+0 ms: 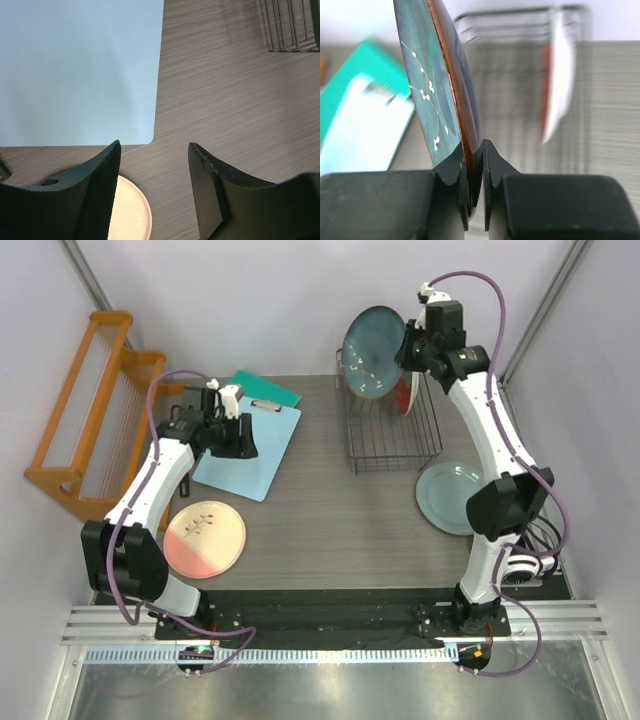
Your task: Load the plates into the dish rack
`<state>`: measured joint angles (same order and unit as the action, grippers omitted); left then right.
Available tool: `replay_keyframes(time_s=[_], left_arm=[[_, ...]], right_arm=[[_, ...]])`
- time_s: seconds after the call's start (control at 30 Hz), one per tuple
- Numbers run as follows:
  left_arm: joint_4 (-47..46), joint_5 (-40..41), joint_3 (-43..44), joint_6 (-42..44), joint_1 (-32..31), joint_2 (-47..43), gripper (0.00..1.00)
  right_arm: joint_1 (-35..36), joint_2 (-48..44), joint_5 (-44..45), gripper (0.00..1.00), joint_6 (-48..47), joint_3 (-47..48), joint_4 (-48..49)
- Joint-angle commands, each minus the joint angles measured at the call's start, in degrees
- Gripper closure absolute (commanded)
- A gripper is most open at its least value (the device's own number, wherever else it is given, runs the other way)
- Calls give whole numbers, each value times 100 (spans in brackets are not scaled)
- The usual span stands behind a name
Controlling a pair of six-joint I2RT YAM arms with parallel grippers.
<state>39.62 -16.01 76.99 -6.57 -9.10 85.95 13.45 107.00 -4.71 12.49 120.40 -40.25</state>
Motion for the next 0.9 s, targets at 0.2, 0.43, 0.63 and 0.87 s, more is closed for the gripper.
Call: replay_keyframes(time_s=[0.2, 0.43, 0.63, 0.87], left_arm=[[-367, -86, -571, -99, -4, -334, 43], [-402, -201, -598, -152, -4, -228, 43], [-446, -297, -554, -196, -4, -149, 43], [-499, -341, -571, -231, -12, -158, 43]], right_arm=[[799, 531, 3318, 99, -614, 1046, 2126], [1089, 918, 4372, 99, -1599, 1179, 2610], [1089, 1174, 4900, 99, -2101, 1302, 2619], [1089, 1411, 5111, 99, -2409, 1276, 2619]])
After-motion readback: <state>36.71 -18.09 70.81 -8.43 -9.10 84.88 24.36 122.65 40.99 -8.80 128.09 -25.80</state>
